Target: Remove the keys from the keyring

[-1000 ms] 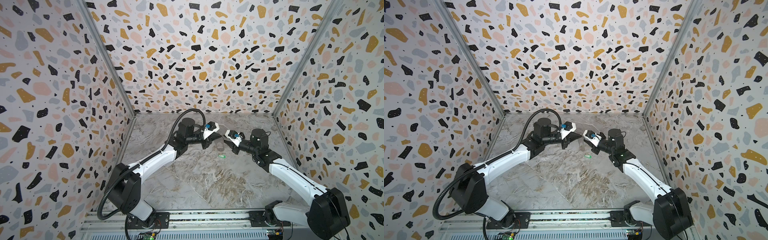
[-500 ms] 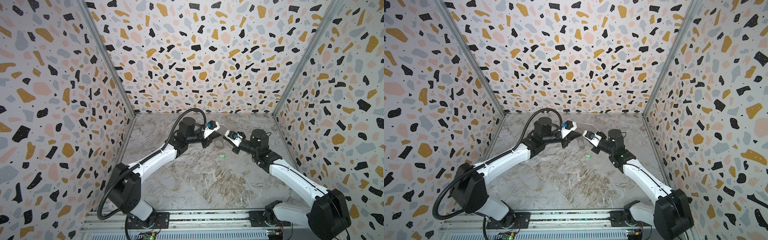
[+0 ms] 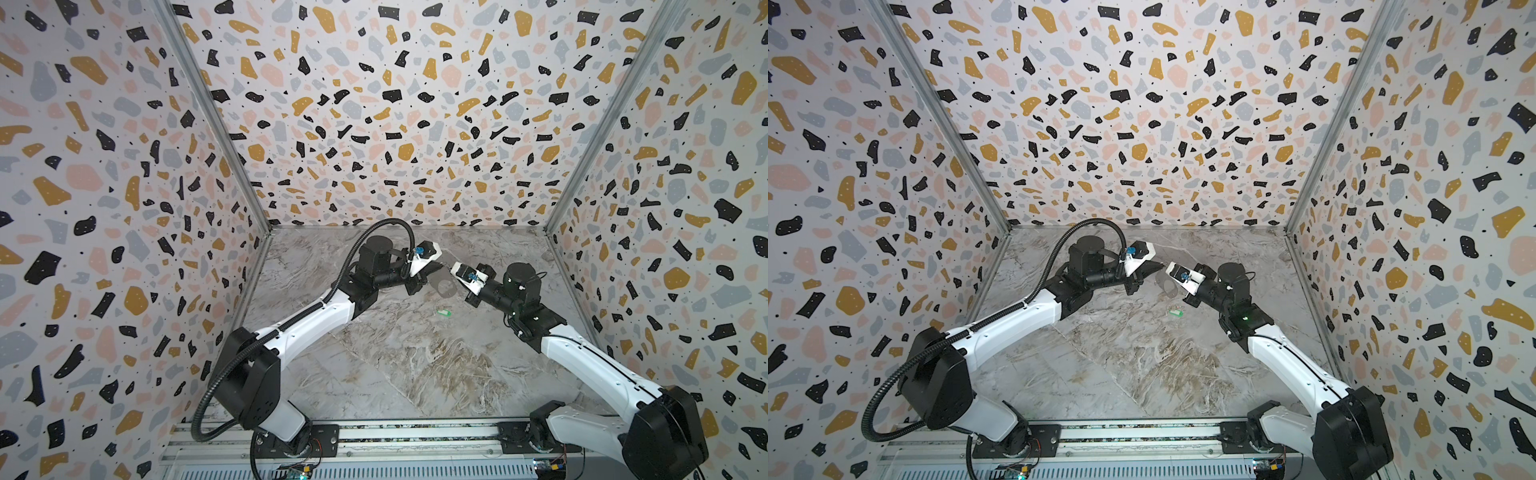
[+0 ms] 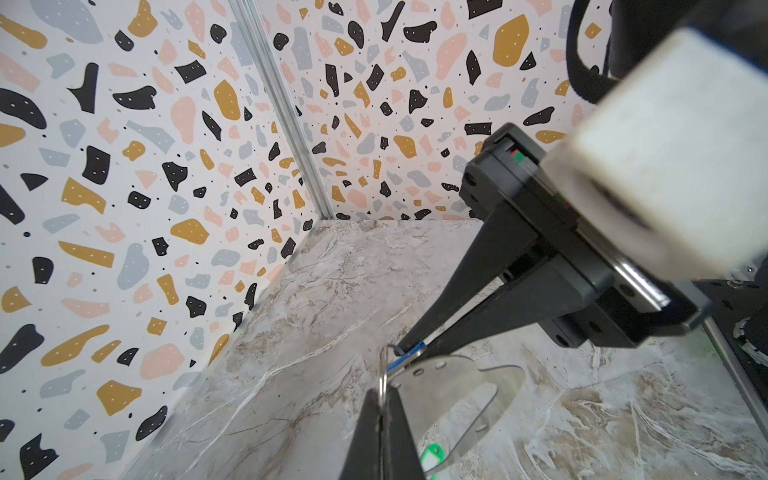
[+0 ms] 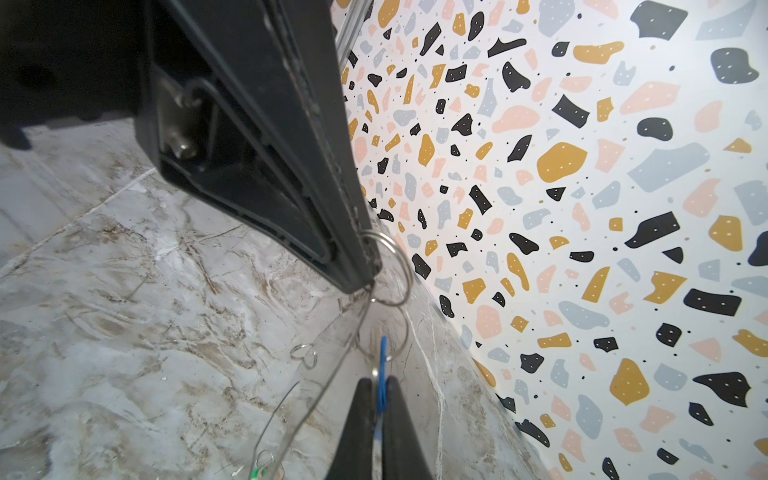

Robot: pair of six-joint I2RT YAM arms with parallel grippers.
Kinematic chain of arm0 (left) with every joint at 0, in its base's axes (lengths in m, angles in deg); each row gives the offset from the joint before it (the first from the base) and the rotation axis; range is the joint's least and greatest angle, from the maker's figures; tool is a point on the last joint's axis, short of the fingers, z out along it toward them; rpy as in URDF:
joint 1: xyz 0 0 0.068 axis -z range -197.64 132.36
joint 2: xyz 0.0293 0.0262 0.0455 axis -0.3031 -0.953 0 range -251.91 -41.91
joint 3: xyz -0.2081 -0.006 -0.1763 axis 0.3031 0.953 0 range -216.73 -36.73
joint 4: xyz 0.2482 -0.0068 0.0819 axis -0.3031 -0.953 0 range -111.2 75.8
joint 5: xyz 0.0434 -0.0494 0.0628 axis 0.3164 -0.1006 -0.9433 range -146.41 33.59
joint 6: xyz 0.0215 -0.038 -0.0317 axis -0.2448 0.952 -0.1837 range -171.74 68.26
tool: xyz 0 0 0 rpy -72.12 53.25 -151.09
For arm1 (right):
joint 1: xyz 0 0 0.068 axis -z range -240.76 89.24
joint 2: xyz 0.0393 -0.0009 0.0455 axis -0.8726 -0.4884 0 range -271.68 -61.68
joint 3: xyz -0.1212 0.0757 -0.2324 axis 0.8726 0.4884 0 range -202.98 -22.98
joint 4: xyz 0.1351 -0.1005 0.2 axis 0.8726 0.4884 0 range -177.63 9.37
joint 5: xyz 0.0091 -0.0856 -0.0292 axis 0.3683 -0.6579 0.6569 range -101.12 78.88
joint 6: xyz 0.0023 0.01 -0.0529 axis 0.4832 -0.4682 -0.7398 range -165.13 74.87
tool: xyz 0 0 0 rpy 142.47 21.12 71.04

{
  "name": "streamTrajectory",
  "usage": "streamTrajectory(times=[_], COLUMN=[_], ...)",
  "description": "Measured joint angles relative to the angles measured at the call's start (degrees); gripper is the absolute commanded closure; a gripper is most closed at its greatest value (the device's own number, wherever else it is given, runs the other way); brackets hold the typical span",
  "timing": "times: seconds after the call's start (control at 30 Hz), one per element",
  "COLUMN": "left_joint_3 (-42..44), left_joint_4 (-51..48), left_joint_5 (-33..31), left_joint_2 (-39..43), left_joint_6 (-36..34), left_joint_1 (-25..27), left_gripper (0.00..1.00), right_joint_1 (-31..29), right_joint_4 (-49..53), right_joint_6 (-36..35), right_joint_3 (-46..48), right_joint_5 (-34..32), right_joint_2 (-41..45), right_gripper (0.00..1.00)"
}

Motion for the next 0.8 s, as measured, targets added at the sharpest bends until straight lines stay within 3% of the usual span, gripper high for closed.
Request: streamTrajectory(times=[0.8], left_joint_3=[2.2], left_joint_4=[0.2], left_joint_5=[-6.7], left_joint_2=[2.9], left_joint_6=[-4.5], left_joint_1=[1.7], left_gripper=[1.00], right_joint_1=[1.0], right_joint_4=[1.9], right_joint_6=[1.2], right_joint_3=[-1.1], right_joint_5=[3.7], right_joint_2=[1.9], right_gripper=[1.00])
